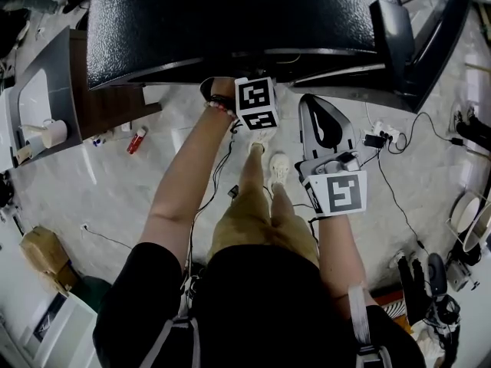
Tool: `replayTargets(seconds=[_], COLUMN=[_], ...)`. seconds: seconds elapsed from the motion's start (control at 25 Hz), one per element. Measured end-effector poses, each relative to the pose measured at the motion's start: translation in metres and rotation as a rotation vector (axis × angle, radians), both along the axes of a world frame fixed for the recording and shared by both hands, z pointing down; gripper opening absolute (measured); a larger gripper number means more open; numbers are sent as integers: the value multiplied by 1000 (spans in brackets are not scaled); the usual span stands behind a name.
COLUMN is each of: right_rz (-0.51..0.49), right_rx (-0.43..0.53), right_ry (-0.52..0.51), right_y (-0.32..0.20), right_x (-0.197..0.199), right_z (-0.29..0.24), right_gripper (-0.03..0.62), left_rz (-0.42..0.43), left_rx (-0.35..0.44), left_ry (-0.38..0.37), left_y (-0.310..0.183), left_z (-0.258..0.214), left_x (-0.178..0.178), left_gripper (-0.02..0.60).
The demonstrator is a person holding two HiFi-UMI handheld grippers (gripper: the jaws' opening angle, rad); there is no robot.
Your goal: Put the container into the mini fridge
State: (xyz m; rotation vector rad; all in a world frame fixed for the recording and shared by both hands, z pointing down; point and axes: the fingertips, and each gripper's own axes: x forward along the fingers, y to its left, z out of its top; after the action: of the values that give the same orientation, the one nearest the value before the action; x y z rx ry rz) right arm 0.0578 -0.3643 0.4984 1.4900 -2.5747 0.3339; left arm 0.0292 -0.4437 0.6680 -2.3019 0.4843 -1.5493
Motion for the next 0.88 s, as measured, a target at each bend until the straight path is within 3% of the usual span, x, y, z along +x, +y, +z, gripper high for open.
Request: replayTargets(seconds=[0.4, 0.88], right_rz=[14, 42], right_rx=[-7, -36], right_ry=[-6, -18], right_y=[0, -5], right_x=[2, 11], right_z=[8, 20], right_gripper=[37, 37], left_rz=[-17, -35], left_rx=[-16, 20], left_ry=[-19, -9], left_y=[-9, -28], left_z=[24, 33], left_x=[4, 9], left_gripper=[29, 29])
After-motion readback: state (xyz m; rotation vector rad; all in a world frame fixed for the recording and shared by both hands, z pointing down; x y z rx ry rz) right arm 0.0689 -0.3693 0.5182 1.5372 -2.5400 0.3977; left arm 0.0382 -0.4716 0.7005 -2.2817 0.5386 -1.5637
